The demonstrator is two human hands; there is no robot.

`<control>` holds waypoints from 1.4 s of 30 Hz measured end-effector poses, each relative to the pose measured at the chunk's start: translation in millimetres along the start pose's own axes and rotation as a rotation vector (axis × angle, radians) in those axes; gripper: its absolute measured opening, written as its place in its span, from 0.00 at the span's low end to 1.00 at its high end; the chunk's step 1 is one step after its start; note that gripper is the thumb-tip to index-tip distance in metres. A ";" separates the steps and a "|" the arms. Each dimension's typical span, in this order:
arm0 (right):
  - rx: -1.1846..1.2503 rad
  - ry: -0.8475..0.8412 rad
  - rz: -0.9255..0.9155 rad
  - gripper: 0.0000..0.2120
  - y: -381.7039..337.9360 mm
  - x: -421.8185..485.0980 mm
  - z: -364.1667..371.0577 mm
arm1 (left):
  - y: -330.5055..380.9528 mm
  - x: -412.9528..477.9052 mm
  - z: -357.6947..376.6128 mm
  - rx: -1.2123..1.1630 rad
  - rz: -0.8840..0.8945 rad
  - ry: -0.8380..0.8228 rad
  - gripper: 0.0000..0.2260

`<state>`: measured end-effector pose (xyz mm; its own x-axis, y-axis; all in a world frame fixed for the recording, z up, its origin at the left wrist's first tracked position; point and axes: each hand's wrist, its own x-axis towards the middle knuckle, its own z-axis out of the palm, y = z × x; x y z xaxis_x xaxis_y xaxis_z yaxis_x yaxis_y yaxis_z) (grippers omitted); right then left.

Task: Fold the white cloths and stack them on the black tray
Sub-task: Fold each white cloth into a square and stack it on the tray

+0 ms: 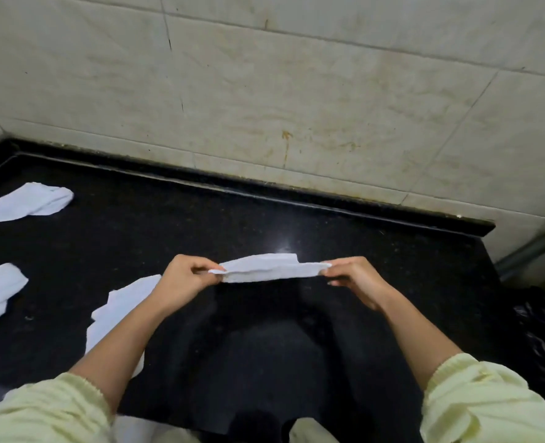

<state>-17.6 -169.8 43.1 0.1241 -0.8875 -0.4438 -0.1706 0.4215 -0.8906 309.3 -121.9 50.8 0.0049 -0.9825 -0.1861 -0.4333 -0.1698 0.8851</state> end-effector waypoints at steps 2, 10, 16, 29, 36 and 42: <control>-0.068 -0.069 0.064 0.06 17.6 -5.7 -3.8 | -14.9 -18.4 10.5 -0.056 -0.099 -0.033 0.05; -0.314 -0.241 0.247 0.03 63.5 -21.6 -2.3 | -65.5 -59.1 47.7 -0.116 -0.371 -0.099 0.07; -0.329 -0.117 0.144 0.05 70.6 -7.4 10.7 | -70.8 -50.5 49.1 -0.251 -0.432 -0.034 0.10; -0.573 0.145 -0.009 0.08 67.9 48.9 46.7 | -81.2 3.4 48.2 -0.151 -0.480 0.214 0.08; -0.631 0.189 0.020 0.08 70.0 56.3 51.4 | -85.4 14.7 49.2 -0.033 -0.487 0.210 0.08; -0.673 0.224 0.010 0.08 70.0 56.8 56.6 | -88.3 18.6 49.5 0.160 -0.461 0.214 0.09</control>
<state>32.8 -180.2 -50.1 -0.0728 -0.9315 -0.3564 -0.7465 0.2879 -0.5998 303.0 -121.4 -52.0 0.4041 -0.8049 -0.4345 -0.4748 -0.5906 0.6524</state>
